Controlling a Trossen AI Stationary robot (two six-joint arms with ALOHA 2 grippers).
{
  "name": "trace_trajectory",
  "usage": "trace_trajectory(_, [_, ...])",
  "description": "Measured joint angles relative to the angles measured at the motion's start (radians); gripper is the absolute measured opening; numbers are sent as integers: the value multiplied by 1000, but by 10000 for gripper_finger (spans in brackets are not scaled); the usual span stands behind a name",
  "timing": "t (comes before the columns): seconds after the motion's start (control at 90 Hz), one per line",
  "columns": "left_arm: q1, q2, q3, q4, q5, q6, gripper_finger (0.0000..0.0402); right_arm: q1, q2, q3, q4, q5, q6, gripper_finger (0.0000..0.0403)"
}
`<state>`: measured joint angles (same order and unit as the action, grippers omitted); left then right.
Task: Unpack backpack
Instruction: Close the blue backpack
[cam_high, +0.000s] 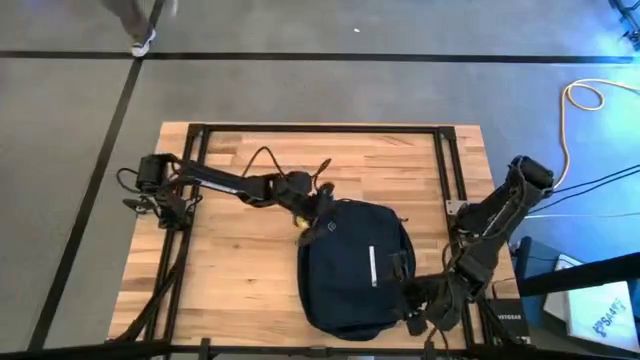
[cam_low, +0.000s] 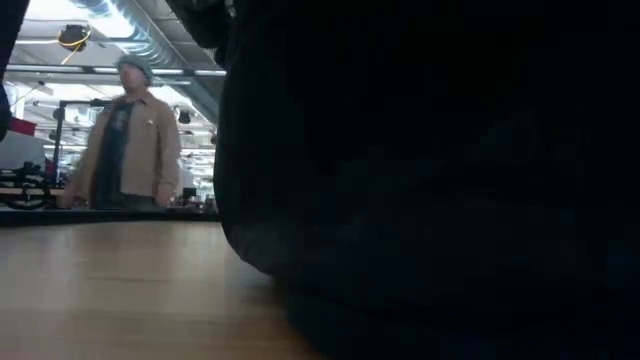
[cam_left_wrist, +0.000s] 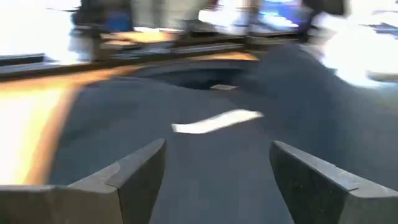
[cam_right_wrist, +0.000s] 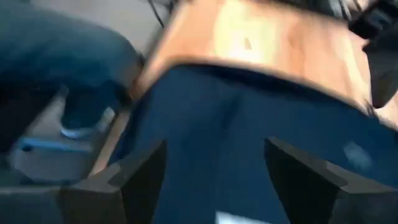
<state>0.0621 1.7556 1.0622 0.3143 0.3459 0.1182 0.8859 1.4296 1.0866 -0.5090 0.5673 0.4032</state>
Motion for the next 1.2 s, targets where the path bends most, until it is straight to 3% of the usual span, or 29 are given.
trace_trajectory(0.067, [28, 45, 18, 67, -80, -14, 272, -2, -5, 0, -132, 52, 71, 253])
trace_trajectory(0.2, [89, 157, 102, 138, -43, -80, 272, -3, -17, -1, -400, 79, 276, 243])
trace_trajectory(0.311, [102, 243, 204, 90, -183, -70, 272, -2, -30, -2, -548, 80, 399, 227])
trace_trajectory(0.411, [106, 304, 325, -29, -153, -106, 272, -4, -46, -2, -573, 71, 465, 215])
trace_trajectory(0.556, [94, 365, 465, -243, -159, -83, 272, -3, -67, -2, -574, -68, 538, 202])
trace_trajectory(0.722, [100, 396, 534, -298, -46, -132, 272, -3, -69, -2, -617, -170, 625, 189])
trace_trajectory(0.944, [97, 416, 534, -343, -61, -91, 269, -3, -69, -2, -708, -193, 666, 186])
trace_trajectory(1.067, [89, 417, 539, -383, -31, -59, 243, -3, -70, -2, -720, -241, 720, 186])
trace_trajectory(1.2, [75, 425, 535, -360, -72, -50, 227, -9, -86, -1, -725, -273, 779, 186])
